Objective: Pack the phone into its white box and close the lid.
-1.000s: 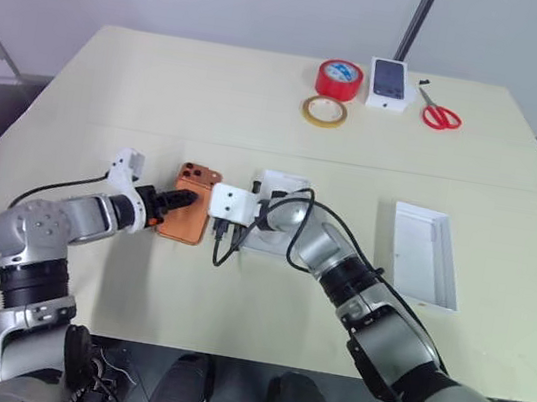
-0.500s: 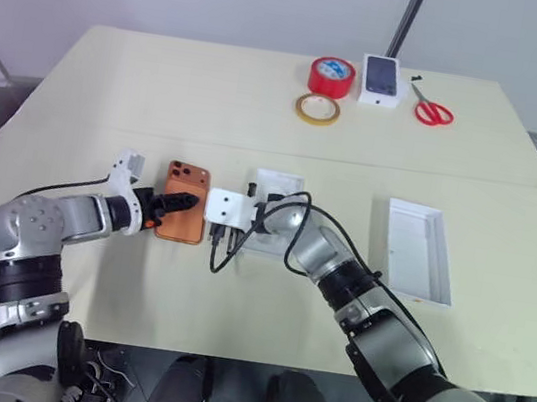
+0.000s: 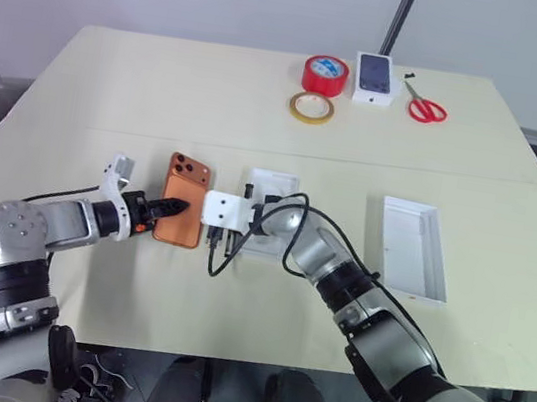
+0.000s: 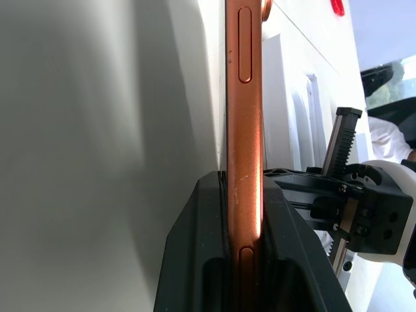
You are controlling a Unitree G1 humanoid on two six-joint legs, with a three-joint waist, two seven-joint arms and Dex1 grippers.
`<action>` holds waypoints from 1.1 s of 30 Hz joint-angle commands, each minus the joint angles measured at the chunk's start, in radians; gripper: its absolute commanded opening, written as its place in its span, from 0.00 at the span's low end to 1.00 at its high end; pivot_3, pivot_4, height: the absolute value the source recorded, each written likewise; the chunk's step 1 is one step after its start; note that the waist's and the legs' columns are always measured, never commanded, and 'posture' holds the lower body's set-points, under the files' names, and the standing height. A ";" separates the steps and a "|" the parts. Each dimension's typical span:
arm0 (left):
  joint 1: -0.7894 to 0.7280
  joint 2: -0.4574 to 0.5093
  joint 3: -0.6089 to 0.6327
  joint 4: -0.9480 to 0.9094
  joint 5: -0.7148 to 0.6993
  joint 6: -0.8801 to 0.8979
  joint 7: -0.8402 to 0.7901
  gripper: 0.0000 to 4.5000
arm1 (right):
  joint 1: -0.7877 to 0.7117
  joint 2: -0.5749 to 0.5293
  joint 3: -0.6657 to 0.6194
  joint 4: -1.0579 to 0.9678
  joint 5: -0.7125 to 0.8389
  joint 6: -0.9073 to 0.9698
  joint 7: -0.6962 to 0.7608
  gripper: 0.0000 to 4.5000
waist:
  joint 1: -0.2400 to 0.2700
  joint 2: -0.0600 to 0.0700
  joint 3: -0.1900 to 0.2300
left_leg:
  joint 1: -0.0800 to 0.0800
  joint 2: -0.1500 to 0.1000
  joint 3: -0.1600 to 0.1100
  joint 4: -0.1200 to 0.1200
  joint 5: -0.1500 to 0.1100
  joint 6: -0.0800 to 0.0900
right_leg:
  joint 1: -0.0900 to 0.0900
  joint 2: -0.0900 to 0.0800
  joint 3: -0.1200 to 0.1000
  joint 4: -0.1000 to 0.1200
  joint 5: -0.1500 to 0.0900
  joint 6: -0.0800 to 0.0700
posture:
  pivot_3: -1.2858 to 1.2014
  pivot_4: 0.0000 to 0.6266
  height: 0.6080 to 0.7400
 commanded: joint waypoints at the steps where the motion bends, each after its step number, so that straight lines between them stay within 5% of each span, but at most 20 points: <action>1: 0.019 -0.020 0.041 0.024 0.010 0.023 0.041 0.00 | 0.016 0.015 -0.032 -0.049 0.055 0.015 0.022 0.00 | 0.001 0.000 0.000 | 0.000 0.000 0.000 0.000 0.000 0.000 | 0.000 0.000 0.000 0.000 0.000 0.000 | 0.52 0.24 1.00; 5: 0.010 -0.053 0.109 0.038 -0.019 0.028 0.043 0.00 | 0.044 0.035 -0.151 -0.164 0.261 0.094 0.140 0.00 | 0.002 -0.002 0.001 | -0.002 0.000 0.000 0.000 0.000 0.000 | -0.001 0.000 0.000 0.000 0.000 0.000 | 0.52 0.24 1.00; 7: -0.007 -0.070 0.176 0.057 -0.058 0.054 0.044 0.00 | 0.071 0.005 -0.191 -0.245 0.348 0.177 0.218 0.12 | 0.003 -0.001 0.001 | -0.003 0.000 0.000 0.000 0.000 0.000 | -0.002 0.000 0.000 0.000 0.000 0.000 | 0.52 0.24 1.00; 14: -0.026 -0.100 0.244 0.029 -0.121 0.085 0.038 0.00 | 0.218 -0.168 -0.194 -0.552 0.425 0.188 0.306 0.88 | 0.008 -0.004 0.003 | -0.007 0.000 0.000 0.000 0.000 0.000 | -0.006 0.000 0.000 -0.001 0.000 0.000 | 0.52 0.24 1.00; 18: -0.024 -0.123 0.225 -0.006 -0.135 0.052 0.033 0.00 | 0.332 -0.329 -0.189 -0.641 0.372 0.058 0.327 0.88 | 0.013 -0.004 0.003 | -0.009 0.000 0.000 0.000 0.000 0.000 | -0.008 0.000 0.000 -0.002 0.000 0.000 | 0.52 0.24 1.00; 21: -0.019 -0.129 0.184 -0.020 -0.126 0.031 0.030 0.00 | 0.425 -0.405 -0.212 -0.683 0.393 0.034 0.321 0.68 | 0.012 -0.005 0.003 | -0.011 0.000 0.000 0.000 0.000 0.000 | -0.009 0.000 0.000 -0.002 0.000 0.000 | 0.52 0.24 1.00; 24: -0.025 -0.127 0.165 -0.011 -0.126 0.013 0.024 0.00 | 0.488 -0.458 -0.213 -0.691 0.340 -0.043 0.278 0.35 | 0.008 -0.005 0.003 | -0.011 0.000 0.000 0.000 0.000 0.000 | -0.009 0.000 0.000 -0.002 0.000 0.000 | 0.52 0.24 1.00; 33: -0.042 -0.103 0.110 0.018 -0.131 -0.018 -0.007 0.00 | 0.518 -0.427 -0.261 -0.707 0.387 -0.065 0.164 0.35 | 0.011 -0.005 0.003 | -0.010 0.001 0.000 0.003 0.001 -0.001 | -0.008 0.001 0.000 -0.001 0.001 -0.001 | 0.52 0.24 1.00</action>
